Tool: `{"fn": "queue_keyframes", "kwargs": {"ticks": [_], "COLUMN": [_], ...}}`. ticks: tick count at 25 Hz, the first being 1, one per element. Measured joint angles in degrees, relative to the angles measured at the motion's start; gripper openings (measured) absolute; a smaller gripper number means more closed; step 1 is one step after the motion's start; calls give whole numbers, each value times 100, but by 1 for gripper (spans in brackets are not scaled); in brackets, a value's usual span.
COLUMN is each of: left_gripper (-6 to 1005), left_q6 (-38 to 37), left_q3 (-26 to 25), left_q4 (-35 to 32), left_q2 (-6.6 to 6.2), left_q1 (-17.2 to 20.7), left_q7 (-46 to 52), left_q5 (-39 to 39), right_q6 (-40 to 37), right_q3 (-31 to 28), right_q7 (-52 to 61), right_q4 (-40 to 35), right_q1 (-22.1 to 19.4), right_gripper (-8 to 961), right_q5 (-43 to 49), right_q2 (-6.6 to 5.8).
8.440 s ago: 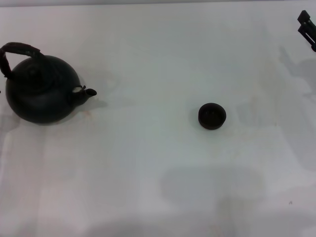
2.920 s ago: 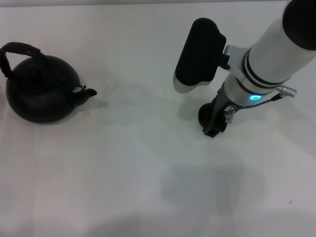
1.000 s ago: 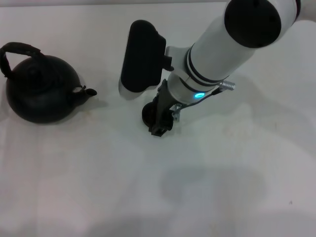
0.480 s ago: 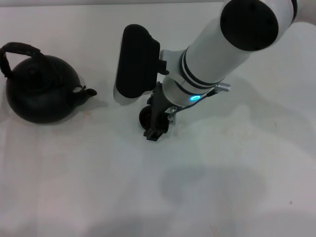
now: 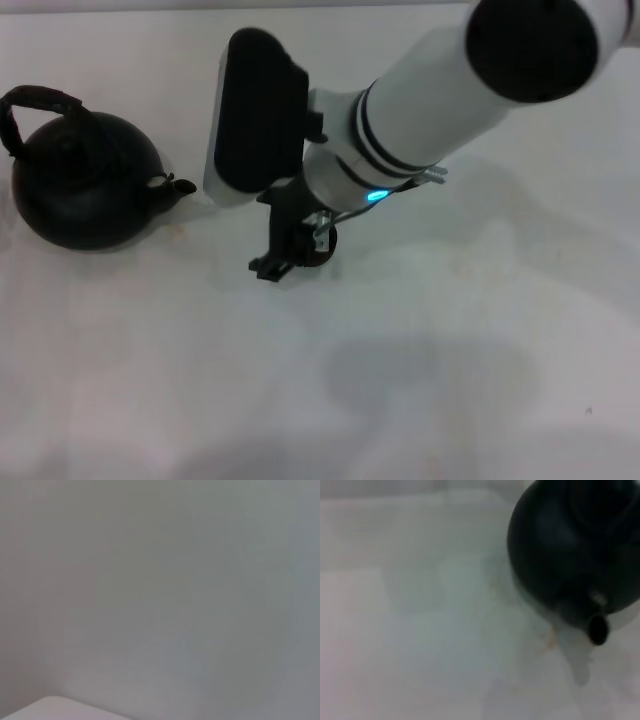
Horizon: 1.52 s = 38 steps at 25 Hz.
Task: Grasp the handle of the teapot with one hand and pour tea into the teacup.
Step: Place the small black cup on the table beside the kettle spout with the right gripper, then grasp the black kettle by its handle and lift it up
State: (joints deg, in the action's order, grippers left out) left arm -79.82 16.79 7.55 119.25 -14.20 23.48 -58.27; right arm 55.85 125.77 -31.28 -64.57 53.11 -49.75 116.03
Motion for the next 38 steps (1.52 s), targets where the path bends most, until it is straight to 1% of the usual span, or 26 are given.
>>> {"fn": "queue_keyframes", "kwargs": {"ticks": [3, 6, 7, 11, 13, 14, 16, 17, 19, 21, 24, 25, 28, 30, 32, 35, 36, 38], "left_gripper": [872, 872, 872, 872, 872, 872, 872, 872, 872, 872, 872, 872, 872, 872, 872, 872, 872, 872], "left_q6": [0, 0, 0, 0, 1, 1, 1, 2, 2, 2, 2, 2, 2, 1, 2, 6, 3, -1], "left_q3": [0, -1, 0, 0, 0, -1, 4, 7, 13, 16, 17, 18, 17, 17, 17, 17, 17, 17], "left_q4": [0, -3, -4, -18, -22, -22, -20, -18, -14, -7, 6, 9, 11, -11, -33, -33, -28, -16], "left_q2": [-8, -10, -9, -9, -12, -12, -14, -14, -15, -16, -10, -6, -4, -9, -15, -19, -19, -14], "left_q1": [20, 36, 40, 50, 49, 50, 45, 38, 18, -4, -49, -65, -117, -162, -235, -341, -364, -384], "left_q7": [0, 0, 0, 13, 21, 22, 24, 25, 26, 26, 28, 28, 30, 30, 29, 8, 6, 4], "left_q5": [0, 0, -1, 0, 0, 0, -2, -12, -46, -70, -128, -179, -382, -544, -693, -800, -810, -816], "right_q6": [34, 16, -26, -369, -729, -855, -1068, -1102, -1094, -1013, -739, -652, -597, -590, -581, -593, -597, -590], "right_q3": [-402, -1086, -1397, -2363, -2815, -2974, -3432, -3699, -4109, -4600, -5293, -5547, -6235, -6459, -6519, -6559, -6621, -6840], "right_q7": [-57, -291, -386, -706, -1078, -1254, -1999, -2527, -3347, -4303, -5580, -5998, -7107, -8102, -9291, -10986, -11430, -11887], "right_q4": [-423, -842, -992, -1334, -1369, -1352, -1196, -1034, -626, 134, 1495, 1906, 2799, 3197, 3622, 4332, 4615, 4956], "right_q1": [-461, -1173, -1456, -2285, -2708, -2841, -3167, -3332, -3527, -3626, -3590, -3548, -3460, -3443, -3439, -3385, -3324, -3247], "right_gripper": [844, 840, 838, 832, 831, 830, 829, 829, 828, 827, 828, 828, 827, 827, 827, 827, 827, 827], "right_q5": [264, 477, 478, 254, -258, -501, -1488, -2178, -3421, -4856, -6501, -6926, -7515, -7861, -8413, -9589, -10075, -10580], "right_q2": [-19, -20, -22, -45, -67, -75, -94, -100, -103, -104, -104, -103, -84, -77, -77, -71, -72, -79]}}
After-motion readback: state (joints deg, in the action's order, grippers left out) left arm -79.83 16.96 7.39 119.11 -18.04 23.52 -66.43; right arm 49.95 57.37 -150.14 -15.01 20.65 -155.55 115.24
